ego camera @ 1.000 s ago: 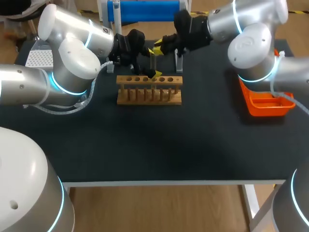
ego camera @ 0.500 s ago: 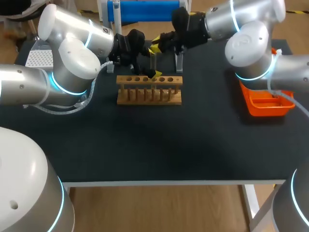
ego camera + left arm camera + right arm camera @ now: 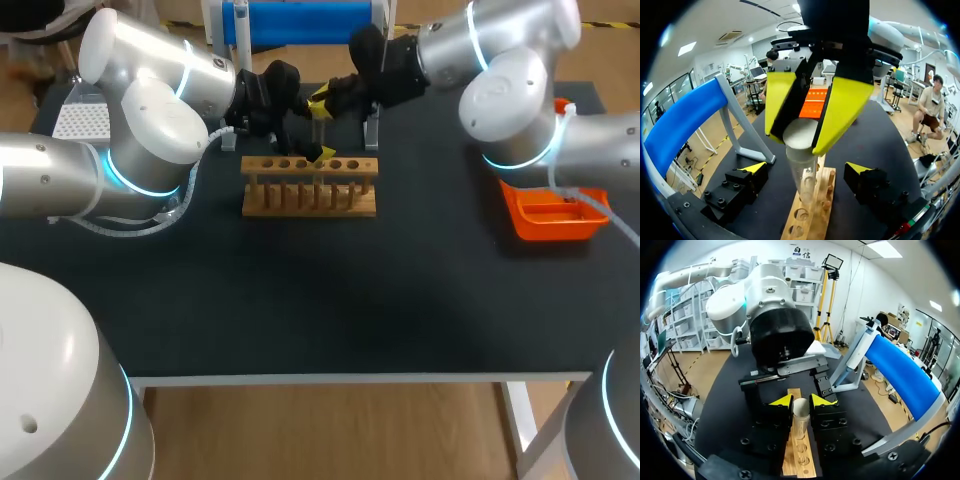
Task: Invert the test tube, pick up the pipette, mount the tip to pipette, aspirate from beaker and dispense into the tube, eject the tip, return the pipette, and cap with the stopper.
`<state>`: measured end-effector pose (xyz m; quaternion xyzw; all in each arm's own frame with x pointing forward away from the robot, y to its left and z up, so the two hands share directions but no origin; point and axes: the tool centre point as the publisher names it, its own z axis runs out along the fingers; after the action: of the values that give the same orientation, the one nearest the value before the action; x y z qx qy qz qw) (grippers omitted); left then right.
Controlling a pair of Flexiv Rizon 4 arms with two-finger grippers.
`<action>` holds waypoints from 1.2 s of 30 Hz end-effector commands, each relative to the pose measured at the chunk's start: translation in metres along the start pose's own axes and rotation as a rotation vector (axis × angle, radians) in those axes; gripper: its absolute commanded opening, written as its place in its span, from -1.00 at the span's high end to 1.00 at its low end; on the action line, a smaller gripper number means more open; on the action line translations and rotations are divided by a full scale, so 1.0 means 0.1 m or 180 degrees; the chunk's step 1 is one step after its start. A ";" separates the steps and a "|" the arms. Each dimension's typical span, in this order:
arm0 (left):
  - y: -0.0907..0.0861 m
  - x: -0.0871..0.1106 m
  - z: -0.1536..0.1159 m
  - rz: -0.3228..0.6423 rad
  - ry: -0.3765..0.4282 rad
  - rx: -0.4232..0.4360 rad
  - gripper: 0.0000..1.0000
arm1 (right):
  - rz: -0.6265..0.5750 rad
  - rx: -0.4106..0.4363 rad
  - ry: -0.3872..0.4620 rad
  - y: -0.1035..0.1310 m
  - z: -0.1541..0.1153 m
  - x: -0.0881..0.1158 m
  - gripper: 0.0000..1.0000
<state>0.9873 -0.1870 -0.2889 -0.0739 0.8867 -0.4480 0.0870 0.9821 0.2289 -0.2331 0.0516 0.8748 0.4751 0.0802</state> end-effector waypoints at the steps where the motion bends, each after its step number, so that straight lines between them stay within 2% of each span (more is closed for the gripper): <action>1: 0.00 0.00 0.00 -0.0001 0.0006 -0.0006 -1.00 | 0.0012 0.0029 0.0006 -0.02 0.00 0.00 1.00; 23: 0.00 0.00 0.00 -0.0001 0.0006 -0.0006 -1.00 | 0.0087 0.0142 0.0069 -0.26 0.05 0.09 1.00; 24: 0.00 0.00 0.00 -0.0001 0.0006 -0.0006 -1.00 | 0.0090 0.0142 0.0072 -0.27 0.05 0.10 0.53; 25: 0.00 0.00 0.00 -0.0001 0.0006 -0.0006 -1.00 | 0.0092 0.0139 0.0075 -0.27 0.05 0.10 0.24; 26: 0.00 0.00 0.00 -0.0001 0.0006 -0.0006 -1.00 | 0.0093 0.0133 0.0077 -0.27 0.04 0.10 0.04; 28: 0.00 0.00 0.00 -0.0001 0.0006 -0.0006 -1.00 | 0.0101 0.0094 0.0083 -0.26 0.02 0.09 -1.00; 36: 0.00 0.00 0.00 -0.0001 0.0006 -0.0006 -1.00 | 0.0078 -0.0151 0.0136 -0.19 -0.14 0.03 -1.00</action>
<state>0.9874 -0.1870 -0.2889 -0.0739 0.8867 -0.4480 0.0870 0.9784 0.2164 -0.2452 0.0556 0.8695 0.4870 0.0600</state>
